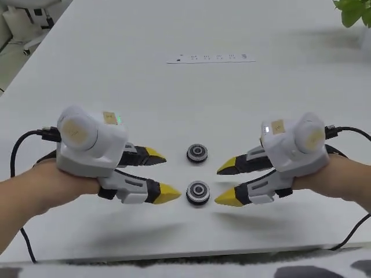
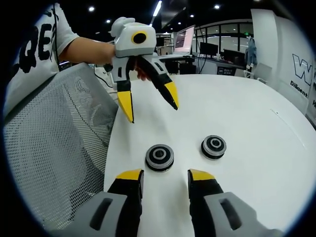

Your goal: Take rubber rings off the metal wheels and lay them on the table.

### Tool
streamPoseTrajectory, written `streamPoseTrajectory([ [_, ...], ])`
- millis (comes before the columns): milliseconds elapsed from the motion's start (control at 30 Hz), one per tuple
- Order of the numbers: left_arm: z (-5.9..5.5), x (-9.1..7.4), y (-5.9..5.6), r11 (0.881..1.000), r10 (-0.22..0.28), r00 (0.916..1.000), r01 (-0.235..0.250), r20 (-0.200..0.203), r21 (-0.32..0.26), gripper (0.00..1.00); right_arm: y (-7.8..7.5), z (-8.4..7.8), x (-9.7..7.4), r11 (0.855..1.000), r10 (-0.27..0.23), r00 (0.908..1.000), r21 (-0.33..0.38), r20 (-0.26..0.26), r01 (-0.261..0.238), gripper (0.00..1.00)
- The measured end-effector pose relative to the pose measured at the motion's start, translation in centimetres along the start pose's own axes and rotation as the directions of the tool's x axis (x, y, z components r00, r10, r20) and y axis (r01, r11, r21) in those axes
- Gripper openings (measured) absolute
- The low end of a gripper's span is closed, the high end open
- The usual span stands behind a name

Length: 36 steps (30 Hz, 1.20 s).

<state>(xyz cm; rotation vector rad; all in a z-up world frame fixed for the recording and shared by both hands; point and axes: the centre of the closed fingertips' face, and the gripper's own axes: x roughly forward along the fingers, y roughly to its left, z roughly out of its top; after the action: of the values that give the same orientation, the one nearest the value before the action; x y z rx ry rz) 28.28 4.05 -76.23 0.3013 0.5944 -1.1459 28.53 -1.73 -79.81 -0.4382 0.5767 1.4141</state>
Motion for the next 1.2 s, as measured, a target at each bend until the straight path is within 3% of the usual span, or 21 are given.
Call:
streamPoseTrajectory([
  [633, -1.0, 2.6, -1.6, 0.996, -0.077, 0.9951, 0.080, -0.061, 0.046, 0.36, 0.7, -0.2, 1.0, 0.999, 0.035, 0.9994, -0.002, -0.010, -0.035, 0.29],
  [1200, -0.4, 4.7, -2.0, 0.995, -0.093, 0.9944, 0.094, -0.050, 0.026, 0.26, 0.7, -0.3, 1.1, 0.999, 0.032, 0.9995, -0.001, -0.004, -0.032, 0.30],
])
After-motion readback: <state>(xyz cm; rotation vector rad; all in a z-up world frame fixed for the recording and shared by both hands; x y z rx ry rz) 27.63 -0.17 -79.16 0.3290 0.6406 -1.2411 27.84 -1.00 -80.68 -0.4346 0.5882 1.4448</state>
